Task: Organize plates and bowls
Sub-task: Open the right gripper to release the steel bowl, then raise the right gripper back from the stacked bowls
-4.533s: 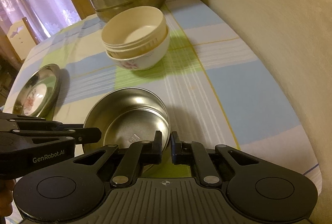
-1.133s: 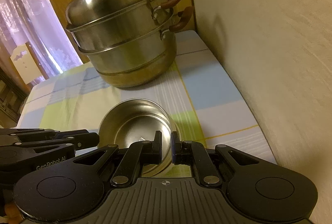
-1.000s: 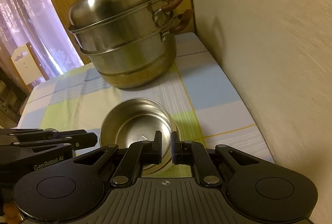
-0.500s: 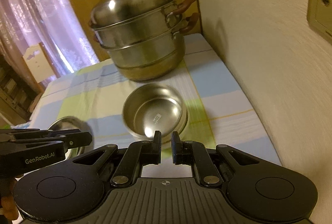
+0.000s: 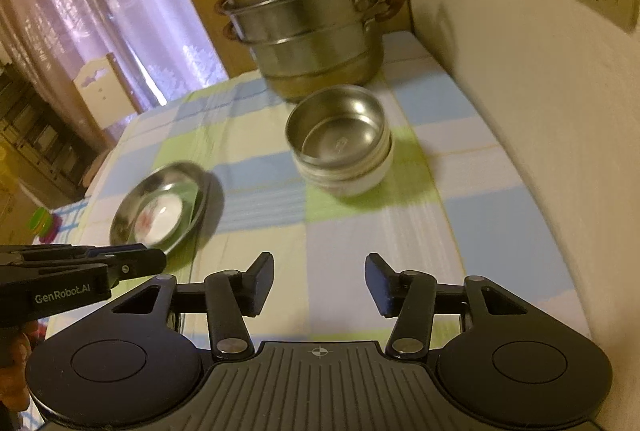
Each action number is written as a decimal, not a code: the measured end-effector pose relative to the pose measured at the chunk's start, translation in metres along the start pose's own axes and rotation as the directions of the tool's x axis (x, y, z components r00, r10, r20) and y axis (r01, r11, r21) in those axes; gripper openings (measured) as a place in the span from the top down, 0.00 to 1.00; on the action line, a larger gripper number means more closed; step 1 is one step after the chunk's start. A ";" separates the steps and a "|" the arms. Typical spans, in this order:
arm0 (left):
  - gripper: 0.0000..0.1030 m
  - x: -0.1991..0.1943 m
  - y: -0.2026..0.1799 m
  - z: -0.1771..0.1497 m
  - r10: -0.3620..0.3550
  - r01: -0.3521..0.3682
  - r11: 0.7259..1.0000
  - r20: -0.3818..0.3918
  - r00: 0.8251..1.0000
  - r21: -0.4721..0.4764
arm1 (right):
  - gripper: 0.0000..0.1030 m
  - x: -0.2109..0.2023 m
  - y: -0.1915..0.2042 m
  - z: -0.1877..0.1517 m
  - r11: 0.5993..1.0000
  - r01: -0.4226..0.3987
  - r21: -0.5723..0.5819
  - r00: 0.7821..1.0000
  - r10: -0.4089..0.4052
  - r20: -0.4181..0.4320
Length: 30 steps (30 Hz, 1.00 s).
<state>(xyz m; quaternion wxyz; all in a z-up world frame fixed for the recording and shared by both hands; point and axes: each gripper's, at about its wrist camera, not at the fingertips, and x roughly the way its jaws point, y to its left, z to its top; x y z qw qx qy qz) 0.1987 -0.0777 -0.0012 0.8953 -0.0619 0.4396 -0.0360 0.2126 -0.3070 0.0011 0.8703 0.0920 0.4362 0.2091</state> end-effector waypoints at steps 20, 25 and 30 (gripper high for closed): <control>0.84 -0.050 0.019 -0.079 0.085 -0.087 0.993 -0.033 0.996 -0.074 | 0.47 -0.008 0.034 -0.069 0.998 -0.061 -0.013 0.990 0.059 -0.130; 0.85 -0.053 0.029 -0.089 0.080 -0.084 0.994 -0.057 0.995 -0.071 | 0.46 -0.007 0.047 -0.076 0.998 -0.058 -0.024 0.988 0.054 -0.144; 0.85 -0.055 0.041 -0.094 0.070 -0.074 0.996 -0.077 0.995 -0.058 | 0.45 -0.001 0.062 -0.083 0.999 -0.033 -0.041 0.986 0.025 -0.163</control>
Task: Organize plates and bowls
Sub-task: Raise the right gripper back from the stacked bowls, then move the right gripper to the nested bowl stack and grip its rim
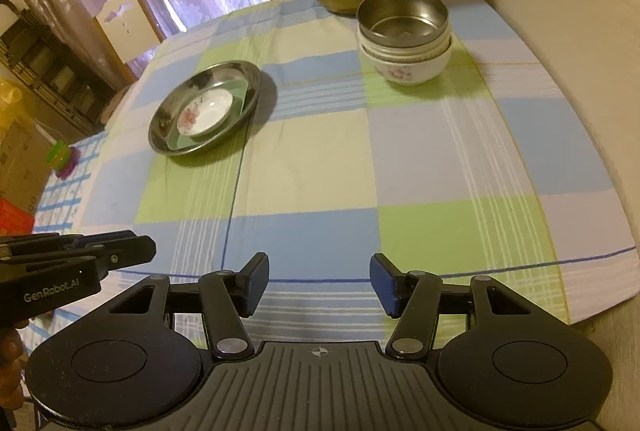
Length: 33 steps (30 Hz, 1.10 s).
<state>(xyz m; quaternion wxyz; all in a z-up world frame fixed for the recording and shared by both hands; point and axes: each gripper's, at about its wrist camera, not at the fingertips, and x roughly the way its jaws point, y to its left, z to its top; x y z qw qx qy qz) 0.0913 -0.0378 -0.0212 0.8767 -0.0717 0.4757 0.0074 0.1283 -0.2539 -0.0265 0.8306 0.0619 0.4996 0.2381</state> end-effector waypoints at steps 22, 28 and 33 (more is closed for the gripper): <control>0.85 0.015 0.041 0.019 -0.098 0.100 0.989 -0.024 0.995 0.111 | 0.45 0.017 0.034 0.002 0.988 0.112 0.108 0.993 -0.114 0.013; 0.85 0.026 0.036 0.030 -0.150 0.153 0.978 -0.032 0.988 0.140 | 0.45 0.019 0.030 0.006 0.981 0.140 0.135 0.990 -0.143 0.013; 0.85 0.038 0.026 0.044 -0.168 0.170 0.974 -0.024 0.985 0.151 | 0.45 0.018 0.018 0.016 0.976 0.160 0.145 0.986 -0.165 0.019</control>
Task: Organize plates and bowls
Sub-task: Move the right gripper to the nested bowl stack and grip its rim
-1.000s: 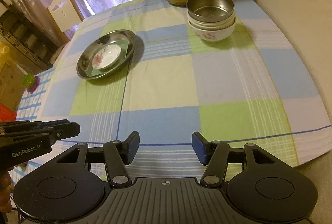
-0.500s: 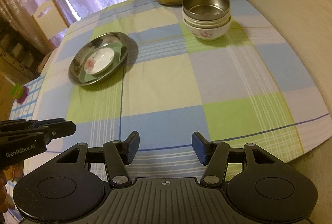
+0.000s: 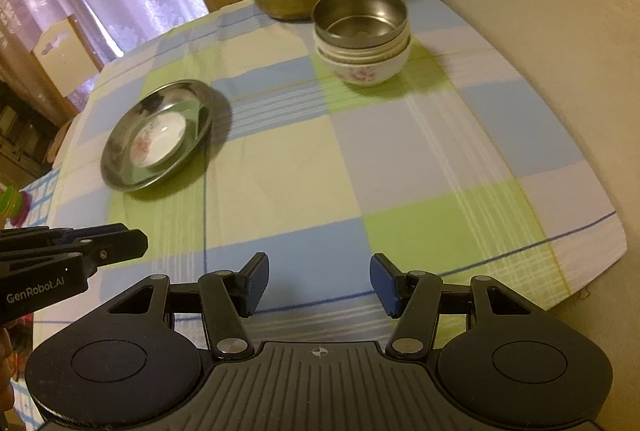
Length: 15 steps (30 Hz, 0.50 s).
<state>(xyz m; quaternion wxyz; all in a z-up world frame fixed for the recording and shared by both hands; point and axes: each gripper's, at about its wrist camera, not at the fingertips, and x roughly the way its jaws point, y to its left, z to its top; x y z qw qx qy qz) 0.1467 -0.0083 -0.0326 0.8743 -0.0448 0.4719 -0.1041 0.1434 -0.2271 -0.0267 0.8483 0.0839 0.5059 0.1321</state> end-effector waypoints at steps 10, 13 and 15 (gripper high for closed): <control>0.85 0.032 -0.018 0.052 0.000 0.001 1.000 0.051 0.999 -0.029 | 0.45 0.016 -0.043 0.058 1.000 0.005 -0.008 0.999 -0.005 0.048; 0.84 0.045 -0.027 0.075 -0.004 0.008 0.999 0.065 0.998 -0.046 | 0.45 0.021 -0.059 0.087 1.000 -0.004 -0.015 0.997 0.005 0.081; 0.84 0.056 -0.034 0.092 -0.007 0.012 0.998 0.079 0.997 -0.061 | 0.45 0.024 -0.070 0.107 1.000 -0.011 -0.025 0.994 0.014 0.105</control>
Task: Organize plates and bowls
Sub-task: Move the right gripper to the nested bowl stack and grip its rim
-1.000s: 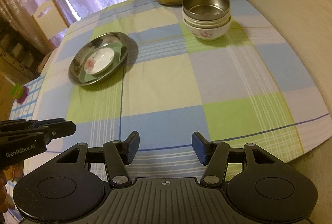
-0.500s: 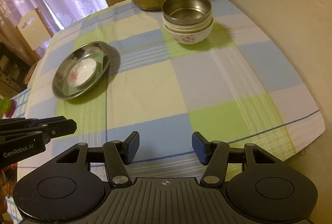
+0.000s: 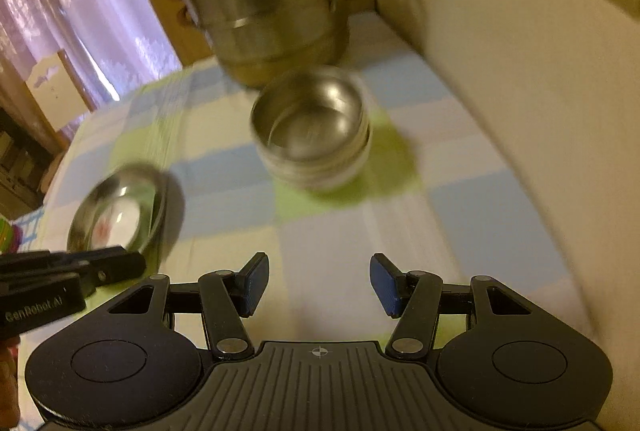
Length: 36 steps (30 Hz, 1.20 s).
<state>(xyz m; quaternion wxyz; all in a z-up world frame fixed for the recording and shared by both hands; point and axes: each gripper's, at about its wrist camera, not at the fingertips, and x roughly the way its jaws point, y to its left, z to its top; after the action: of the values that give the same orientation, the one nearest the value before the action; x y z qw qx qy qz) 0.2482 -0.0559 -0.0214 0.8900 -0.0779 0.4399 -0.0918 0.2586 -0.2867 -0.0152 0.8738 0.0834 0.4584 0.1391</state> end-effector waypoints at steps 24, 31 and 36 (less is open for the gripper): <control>0.79 0.142 -0.020 0.090 0.142 -0.145 0.975 -0.027 0.989 -0.169 | 0.45 0.131 -0.057 0.117 0.989 -0.121 -0.088 0.992 0.118 -0.039; 0.79 0.156 -0.019 0.092 0.171 -0.182 0.964 -0.071 0.983 -0.194 | 0.46 0.151 -0.059 0.121 0.985 -0.139 -0.100 0.989 0.133 -0.069; 0.79 0.163 -0.020 0.092 0.176 -0.192 0.959 -0.095 0.980 -0.210 | 0.57 0.159 -0.059 0.124 0.983 -0.154 -0.104 0.985 0.145 -0.093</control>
<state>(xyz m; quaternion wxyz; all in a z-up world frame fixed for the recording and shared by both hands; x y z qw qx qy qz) 0.4167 -0.1082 -0.0875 0.8635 -0.1301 0.4859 0.0373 0.4566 -0.2936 -0.0851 0.8440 0.0632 0.4791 0.2328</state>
